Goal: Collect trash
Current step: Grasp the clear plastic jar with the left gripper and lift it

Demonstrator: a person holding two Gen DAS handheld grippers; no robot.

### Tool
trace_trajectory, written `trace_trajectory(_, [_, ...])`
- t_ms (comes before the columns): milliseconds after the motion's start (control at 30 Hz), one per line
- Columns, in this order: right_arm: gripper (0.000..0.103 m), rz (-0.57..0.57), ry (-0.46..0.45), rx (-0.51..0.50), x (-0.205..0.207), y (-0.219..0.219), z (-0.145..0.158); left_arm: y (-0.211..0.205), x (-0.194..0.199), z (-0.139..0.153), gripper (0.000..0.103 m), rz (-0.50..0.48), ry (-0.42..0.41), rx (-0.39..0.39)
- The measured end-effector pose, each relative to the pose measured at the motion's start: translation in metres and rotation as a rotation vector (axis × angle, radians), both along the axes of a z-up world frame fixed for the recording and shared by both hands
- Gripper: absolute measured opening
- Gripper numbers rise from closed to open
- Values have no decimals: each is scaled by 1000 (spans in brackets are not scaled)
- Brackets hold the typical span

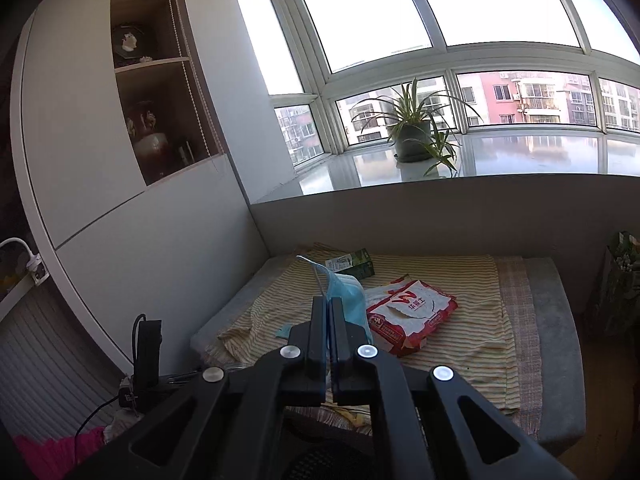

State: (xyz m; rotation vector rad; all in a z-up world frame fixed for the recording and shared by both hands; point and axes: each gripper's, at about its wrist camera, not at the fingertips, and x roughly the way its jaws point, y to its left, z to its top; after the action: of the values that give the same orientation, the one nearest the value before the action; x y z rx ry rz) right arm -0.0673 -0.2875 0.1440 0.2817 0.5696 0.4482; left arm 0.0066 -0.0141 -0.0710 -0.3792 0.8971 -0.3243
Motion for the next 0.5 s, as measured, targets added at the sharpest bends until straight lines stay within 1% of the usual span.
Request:
trace_trajectory(267, [0, 68, 81, -16, -45, 20, -33, -9, -22, -39, 51, -25, 69, 28])
trace_trajectory(367, [0, 93, 123, -23, -54, 31, -52, -13, -28, -59, 51, -34, 108, 33])
trace_trajectory(500, [0, 121, 208, -21, -60, 42, -85, -20, -32, -87, 51, -38, 146, 58])
